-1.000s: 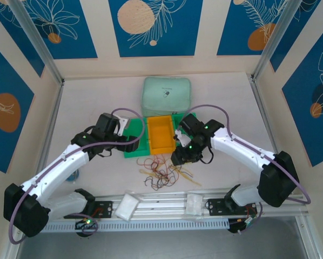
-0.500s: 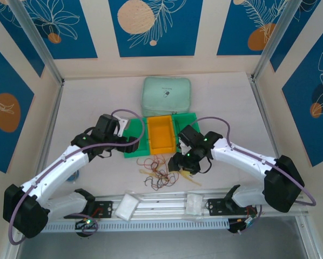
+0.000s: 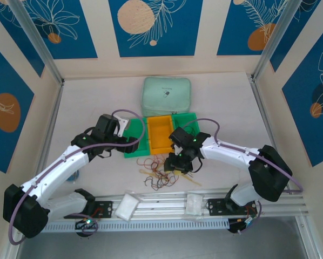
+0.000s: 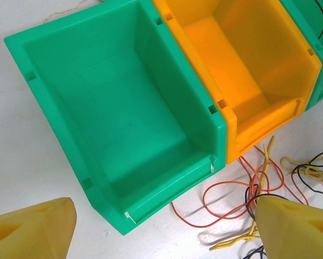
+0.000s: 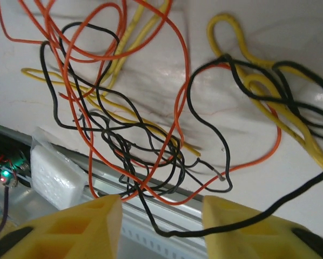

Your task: Untangle the cables

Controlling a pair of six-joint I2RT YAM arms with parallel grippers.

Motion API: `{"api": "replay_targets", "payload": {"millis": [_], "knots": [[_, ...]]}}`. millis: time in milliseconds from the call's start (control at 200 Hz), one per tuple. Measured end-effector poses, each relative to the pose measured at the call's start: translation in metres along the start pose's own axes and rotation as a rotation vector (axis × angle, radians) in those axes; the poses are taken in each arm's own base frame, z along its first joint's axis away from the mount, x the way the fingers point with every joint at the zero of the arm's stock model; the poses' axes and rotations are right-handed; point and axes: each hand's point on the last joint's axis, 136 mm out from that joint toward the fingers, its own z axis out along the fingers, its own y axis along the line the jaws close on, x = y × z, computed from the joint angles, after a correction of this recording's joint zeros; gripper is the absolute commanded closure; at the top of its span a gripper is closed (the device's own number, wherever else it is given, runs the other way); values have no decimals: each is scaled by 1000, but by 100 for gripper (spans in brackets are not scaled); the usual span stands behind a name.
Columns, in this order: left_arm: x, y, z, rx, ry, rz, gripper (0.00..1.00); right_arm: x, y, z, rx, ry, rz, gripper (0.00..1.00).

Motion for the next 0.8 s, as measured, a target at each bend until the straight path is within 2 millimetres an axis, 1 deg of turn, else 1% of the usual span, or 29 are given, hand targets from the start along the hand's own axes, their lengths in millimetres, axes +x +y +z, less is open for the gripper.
{"api": "replay_targets", "payload": {"millis": [85, 200, 280, 325, 420, 505, 570, 685, 800], "knots": [[0, -1, 0, 7, 0, 1, 20, -5, 2, -2, 4, -25, -5, 84], [1, -4, 1, 27, 3, 8, 22, -12, 10, -8, 1, -66, -39, 94], [1, -7, 1, 44, 3, 12, 22, -16, 21, -20, -9, -106, -80, 100], [0, -9, 1, 54, 0, 14, 21, -18, 28, -28, -17, -130, -106, 100], [-1, -12, 0, 68, -7, 18, 21, -18, 47, -54, -48, -191, -175, 100], [-4, -16, -3, 90, -24, 22, 21, -15, 64, -80, -84, -245, -236, 100], [-8, -19, -6, 109, -42, 25, 21, -12, 72, -96, -107, -275, -270, 100], [-10, -27, -10, 143, -58, 39, 20, -7, 79, -116, -129, -313, -301, 100], [-10, -37, -11, 173, -60, 69, 20, -4, 81, -125, -135, -330, -316, 100]]}}
